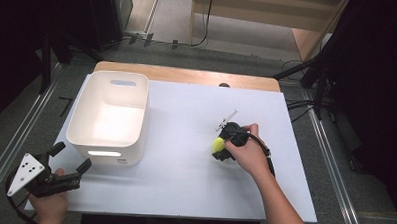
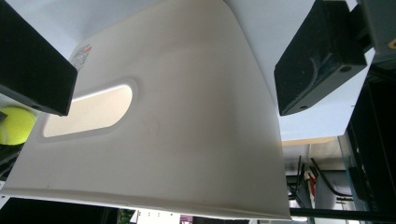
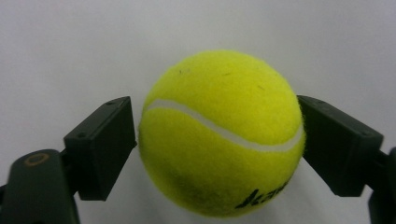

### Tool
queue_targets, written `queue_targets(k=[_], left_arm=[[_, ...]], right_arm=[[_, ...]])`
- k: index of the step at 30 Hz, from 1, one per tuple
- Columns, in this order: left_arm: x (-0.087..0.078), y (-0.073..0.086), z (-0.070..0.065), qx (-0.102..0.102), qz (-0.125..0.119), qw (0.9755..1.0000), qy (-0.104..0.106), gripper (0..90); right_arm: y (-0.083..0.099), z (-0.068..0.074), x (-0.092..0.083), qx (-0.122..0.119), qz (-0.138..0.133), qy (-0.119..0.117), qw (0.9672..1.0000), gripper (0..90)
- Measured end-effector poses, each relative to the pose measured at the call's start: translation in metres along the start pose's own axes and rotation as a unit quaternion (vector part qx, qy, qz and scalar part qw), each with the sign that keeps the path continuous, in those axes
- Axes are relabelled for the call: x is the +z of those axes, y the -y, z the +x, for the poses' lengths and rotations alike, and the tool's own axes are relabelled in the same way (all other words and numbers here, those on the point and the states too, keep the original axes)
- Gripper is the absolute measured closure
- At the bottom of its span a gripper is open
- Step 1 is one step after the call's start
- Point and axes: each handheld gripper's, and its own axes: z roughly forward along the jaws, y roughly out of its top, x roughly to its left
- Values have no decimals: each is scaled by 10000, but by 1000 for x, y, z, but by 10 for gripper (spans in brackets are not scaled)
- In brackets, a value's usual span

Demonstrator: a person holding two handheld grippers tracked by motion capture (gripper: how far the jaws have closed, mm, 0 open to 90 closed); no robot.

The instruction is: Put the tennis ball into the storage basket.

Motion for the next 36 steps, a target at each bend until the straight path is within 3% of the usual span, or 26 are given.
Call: queue_targets(k=[5,7,18,36], left_arm=[[0,0,0,-1,0,10000,-3,0],[0,0,0,1,7,10000,-6,0],[0,0,0,-1,7,10000,-3,0],[0,0,0,-16,-4,10000,-6,0]], right_arm=[[1,-2,0,23,2,-58,10000,235],[2,-4,-1,44,-21,-281,9996,236],[-1,-1,-11,28,-122,-248,9996,236],[-19,8,-27,-204,-318,-463,9982,237]])
